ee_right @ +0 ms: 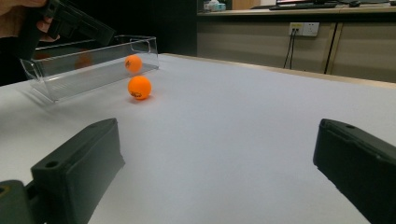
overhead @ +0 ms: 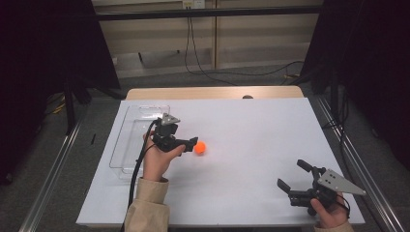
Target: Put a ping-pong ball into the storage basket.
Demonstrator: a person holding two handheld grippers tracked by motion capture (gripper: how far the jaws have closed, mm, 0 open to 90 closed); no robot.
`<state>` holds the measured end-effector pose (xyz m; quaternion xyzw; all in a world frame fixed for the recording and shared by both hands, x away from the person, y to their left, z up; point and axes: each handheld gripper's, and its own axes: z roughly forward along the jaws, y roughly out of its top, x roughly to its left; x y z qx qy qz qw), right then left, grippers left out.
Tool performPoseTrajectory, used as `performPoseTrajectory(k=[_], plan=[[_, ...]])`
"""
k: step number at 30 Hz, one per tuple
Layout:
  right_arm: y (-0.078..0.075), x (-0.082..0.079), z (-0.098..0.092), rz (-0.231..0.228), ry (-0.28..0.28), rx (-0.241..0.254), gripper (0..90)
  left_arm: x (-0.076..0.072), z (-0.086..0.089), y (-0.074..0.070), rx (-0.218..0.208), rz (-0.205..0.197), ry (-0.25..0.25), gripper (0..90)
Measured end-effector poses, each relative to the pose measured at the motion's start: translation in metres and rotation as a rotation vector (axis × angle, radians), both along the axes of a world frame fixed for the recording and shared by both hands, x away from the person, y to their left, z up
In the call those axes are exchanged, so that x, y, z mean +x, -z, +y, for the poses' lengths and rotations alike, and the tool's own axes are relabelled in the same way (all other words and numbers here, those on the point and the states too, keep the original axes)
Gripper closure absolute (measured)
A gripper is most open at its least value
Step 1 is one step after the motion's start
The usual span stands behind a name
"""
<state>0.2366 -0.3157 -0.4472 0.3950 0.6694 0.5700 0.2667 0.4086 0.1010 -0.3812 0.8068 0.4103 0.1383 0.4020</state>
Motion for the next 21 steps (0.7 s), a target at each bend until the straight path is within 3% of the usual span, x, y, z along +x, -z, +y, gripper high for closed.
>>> performPoseTrajectory(k=[3, 7, 12, 13, 14, 21], plan=[[0.0001, 0.0001, 0.0001, -0.001, 0.0, 0.0, 0.7, -0.0005, -0.0031, 0.0008, -0.01, -0.003, -0.007, 8.8], [0.0, 0.0, -0.0001, 0.0, 0.0, 0.0, 0.7, -0.0001, -0.004, 0.0008, 0.016, -0.002, 0.013, 8.8], [0.0, -0.0001, 0.0, 0.0, -0.001, 0.001, 0.7, -0.0008, -0.0078, 0.0025, -0.003, 0.003, 0.0, 8.8], [0.0, -0.0001, 0.0, 0.0, -0.001, 0.0, 0.7, -0.0004, -0.0072, 0.0022, 0.012, 0.002, 0.013, 8.8], [0.0, 0.0, 0.0, -0.001, -0.001, 0.001, 0.7, -0.0007, -0.009, 0.003, -0.004, 0.003, 0.003, 8.8], [0.0, 0.0, 0.0, 0.0, -0.001, 0.001, 0.7, 0.0, -0.0108, 0.005, 0.02, 0.011, 0.021, 8.7]])
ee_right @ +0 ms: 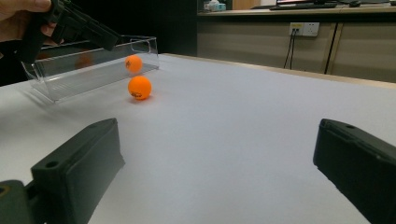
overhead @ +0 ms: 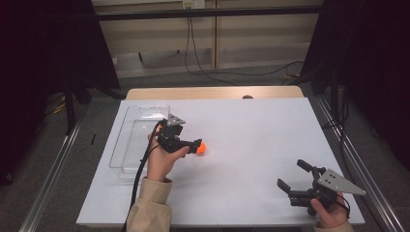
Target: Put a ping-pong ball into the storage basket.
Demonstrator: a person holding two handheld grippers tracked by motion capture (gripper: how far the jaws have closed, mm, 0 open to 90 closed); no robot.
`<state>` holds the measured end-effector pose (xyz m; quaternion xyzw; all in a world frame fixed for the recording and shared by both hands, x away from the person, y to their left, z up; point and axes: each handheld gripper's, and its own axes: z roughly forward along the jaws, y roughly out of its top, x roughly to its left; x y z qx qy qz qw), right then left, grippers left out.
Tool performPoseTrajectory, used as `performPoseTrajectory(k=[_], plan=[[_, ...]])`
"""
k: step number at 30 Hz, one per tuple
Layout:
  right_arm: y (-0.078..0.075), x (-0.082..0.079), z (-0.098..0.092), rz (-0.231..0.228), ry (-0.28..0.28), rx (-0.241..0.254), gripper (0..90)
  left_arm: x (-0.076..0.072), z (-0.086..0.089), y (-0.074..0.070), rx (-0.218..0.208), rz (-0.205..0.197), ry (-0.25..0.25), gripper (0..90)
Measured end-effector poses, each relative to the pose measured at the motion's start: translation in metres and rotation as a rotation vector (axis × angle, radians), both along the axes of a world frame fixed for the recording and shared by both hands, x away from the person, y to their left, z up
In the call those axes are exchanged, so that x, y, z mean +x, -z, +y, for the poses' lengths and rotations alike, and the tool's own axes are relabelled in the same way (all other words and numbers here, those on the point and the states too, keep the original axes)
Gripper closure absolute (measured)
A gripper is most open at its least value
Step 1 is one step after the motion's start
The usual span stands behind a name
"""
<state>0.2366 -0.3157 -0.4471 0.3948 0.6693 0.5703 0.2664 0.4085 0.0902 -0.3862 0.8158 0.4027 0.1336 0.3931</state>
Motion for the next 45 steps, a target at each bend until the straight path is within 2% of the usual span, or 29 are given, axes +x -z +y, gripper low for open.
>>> performPoseTrajectory(k=[3, 5, 10, 45], plan=[[0.0, 0.0, 0.0, 0.0, 0.0, 0.0, 0.7, 0.0, -0.002, 0.001, -0.001, 0.005, -0.001, 8.7], [0.0, 0.0, 0.0, 0.001, 0.001, 0.003, 0.7, 0.0, -0.002, 0.002, 0.015, 0.003, 0.009, 8.7], [0.0, 0.0, 0.0, 0.001, 0.001, 0.003, 0.7, 0.0, -0.006, 0.005, 0.025, 0.007, 0.015, 8.7], [0.0, 0.0, 0.001, 0.001, -0.005, 0.004, 0.7, 0.002, -0.02, 0.017, 0.059, 0.038, 0.038, 8.7]])
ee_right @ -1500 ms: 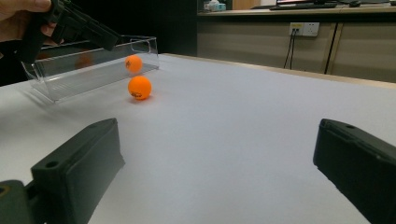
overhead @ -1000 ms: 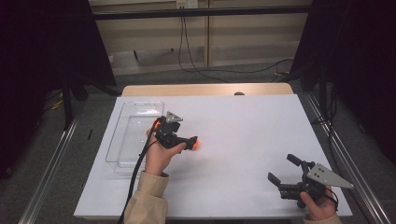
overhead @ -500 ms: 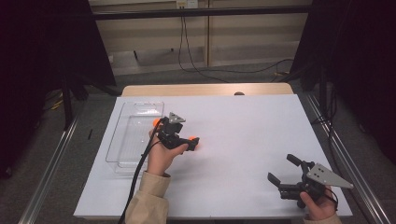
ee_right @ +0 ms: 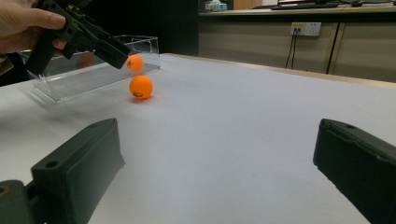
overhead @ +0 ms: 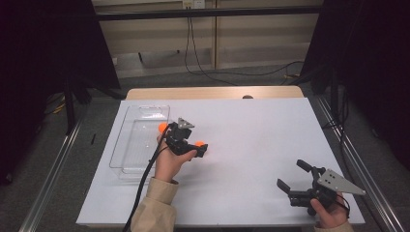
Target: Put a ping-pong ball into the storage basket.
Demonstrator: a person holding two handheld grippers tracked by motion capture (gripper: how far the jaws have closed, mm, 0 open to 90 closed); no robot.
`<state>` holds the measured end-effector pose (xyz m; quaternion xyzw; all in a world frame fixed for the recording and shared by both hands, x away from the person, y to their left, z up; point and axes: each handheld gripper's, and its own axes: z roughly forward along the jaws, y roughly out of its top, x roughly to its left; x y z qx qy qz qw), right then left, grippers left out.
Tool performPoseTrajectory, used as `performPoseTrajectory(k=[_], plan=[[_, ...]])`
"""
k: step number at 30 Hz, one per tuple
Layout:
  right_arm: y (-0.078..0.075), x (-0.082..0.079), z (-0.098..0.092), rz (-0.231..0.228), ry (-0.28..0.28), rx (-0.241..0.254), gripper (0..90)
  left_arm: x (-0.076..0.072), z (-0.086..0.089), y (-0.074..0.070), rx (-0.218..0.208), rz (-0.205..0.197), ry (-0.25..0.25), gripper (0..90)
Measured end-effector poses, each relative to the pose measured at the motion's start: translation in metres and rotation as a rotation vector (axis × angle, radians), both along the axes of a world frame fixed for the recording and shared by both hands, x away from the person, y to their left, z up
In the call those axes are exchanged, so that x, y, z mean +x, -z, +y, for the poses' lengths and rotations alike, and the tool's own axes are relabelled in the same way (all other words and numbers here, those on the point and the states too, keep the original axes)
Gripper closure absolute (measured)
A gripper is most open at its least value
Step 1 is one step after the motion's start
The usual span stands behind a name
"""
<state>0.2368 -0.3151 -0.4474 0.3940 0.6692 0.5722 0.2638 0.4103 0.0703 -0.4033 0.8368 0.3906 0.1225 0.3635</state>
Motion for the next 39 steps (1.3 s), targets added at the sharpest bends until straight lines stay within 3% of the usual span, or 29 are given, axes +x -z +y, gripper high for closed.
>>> performPoseTrajectory(k=[39], plan=[[0.0, 0.001, 0.001, 0.001, 0.004, -0.003, 0.7, 0.004, -0.007, 0.013, 0.011, 0.0, 0.001, 9.1]])
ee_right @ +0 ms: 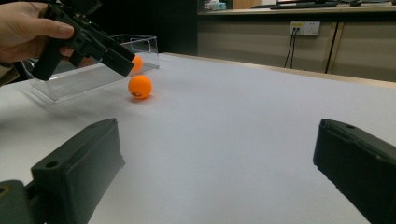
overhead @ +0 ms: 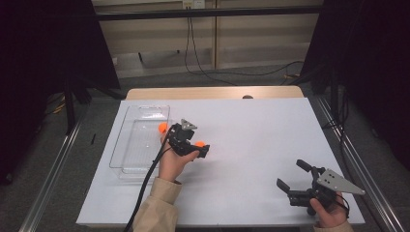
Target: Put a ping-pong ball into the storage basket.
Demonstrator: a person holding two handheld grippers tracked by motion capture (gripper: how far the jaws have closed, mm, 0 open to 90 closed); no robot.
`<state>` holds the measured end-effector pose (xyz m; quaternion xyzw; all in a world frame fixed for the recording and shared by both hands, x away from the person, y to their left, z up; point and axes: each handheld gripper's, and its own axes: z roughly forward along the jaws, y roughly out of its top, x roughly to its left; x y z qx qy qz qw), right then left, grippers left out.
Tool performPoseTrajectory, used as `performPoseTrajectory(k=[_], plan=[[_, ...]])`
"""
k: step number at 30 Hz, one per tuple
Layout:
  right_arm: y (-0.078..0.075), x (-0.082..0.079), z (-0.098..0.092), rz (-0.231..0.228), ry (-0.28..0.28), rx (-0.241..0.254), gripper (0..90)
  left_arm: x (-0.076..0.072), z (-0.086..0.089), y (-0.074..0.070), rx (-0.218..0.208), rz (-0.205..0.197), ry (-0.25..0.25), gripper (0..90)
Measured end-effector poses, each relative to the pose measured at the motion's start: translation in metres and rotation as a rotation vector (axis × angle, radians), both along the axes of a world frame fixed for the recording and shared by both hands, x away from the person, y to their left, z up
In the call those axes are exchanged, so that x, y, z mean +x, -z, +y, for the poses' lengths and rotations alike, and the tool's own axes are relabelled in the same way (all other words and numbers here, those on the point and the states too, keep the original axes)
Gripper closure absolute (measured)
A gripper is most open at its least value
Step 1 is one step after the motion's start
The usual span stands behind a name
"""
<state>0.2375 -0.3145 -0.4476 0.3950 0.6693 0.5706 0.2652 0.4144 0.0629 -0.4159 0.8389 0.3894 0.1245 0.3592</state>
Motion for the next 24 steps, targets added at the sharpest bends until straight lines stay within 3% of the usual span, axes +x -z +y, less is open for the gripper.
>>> performPoseTrajectory(k=[24], plan=[[-0.0001, -0.0023, -0.0021, 0.001, 0.01, -0.004, 0.7, 0.0031, -0.0046, 0.0079, 0.0, 0.01, 0.003, 11.9]])
